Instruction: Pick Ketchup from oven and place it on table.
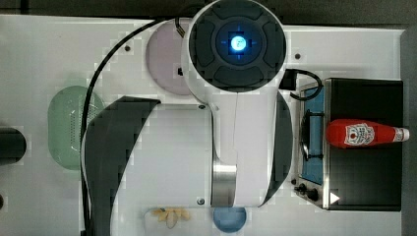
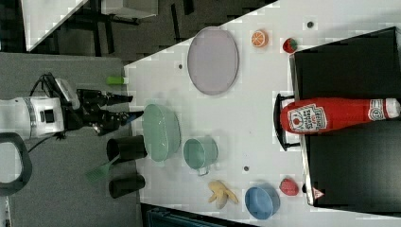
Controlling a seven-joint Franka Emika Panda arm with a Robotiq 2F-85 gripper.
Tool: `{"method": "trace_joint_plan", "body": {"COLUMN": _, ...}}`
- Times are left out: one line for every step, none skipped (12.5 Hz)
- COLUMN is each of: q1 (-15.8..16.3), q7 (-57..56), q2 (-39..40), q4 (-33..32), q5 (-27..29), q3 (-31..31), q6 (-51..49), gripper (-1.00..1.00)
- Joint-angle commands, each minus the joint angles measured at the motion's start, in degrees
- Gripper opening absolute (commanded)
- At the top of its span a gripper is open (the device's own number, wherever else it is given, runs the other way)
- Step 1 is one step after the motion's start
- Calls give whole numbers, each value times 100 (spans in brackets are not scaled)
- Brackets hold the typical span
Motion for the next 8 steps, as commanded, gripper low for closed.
{"method": "trace_joint_plan", "body": {"q1": -107, "q7": 190, "q2": -1851, "q4": -1055, "q5": -45, "q3": -295, "q6": -967, "gripper": 60}}
{"method": "trace_joint_plan", "body": {"q1": -108, "q7": 190, "q2": -1852, "q4": -1056, "q5": -45, "q3": -295, "q6": -966, "gripper": 82}}
{"method": "trace_joint_plan", "body": {"q1": -115, "q7": 189, "q2": -1851, "q4": -1059, "q5": -45, "q3": -298, "q6": -965, "gripper": 99}}
{"method": "trace_joint_plan", "body": {"q1": -143, "q7": 190, "q2": -1847, "q4": -1059, "q5": -46, "q3": -312, "q6": -949, "gripper": 100}}
{"method": "trace_joint_plan", "body": {"q1": -185, "q7": 190, "q2": -1837, "q4": -1059, "q5": -49, "q3": -351, "q6": -935, "gripper": 100}}
{"method": "trace_joint_plan", "body": {"q1": -241, "q7": 190, "q2": -1808, "q4": -1059, "q5": -55, "q3": -424, "q6": -882, "gripper": 100}}
{"method": "trace_joint_plan", "body": {"q1": -309, "q7": 190, "q2": -1756, "q4": -1058, "q5": -57, "q3": -531, "q6": -805, "gripper": 100}}
{"method": "trace_joint_plan", "body": {"q1": -380, "q7": 189, "q2": -1677, "q4": -1058, "q5": -57, "q3": -673, "q6": -693, "gripper": 100}}
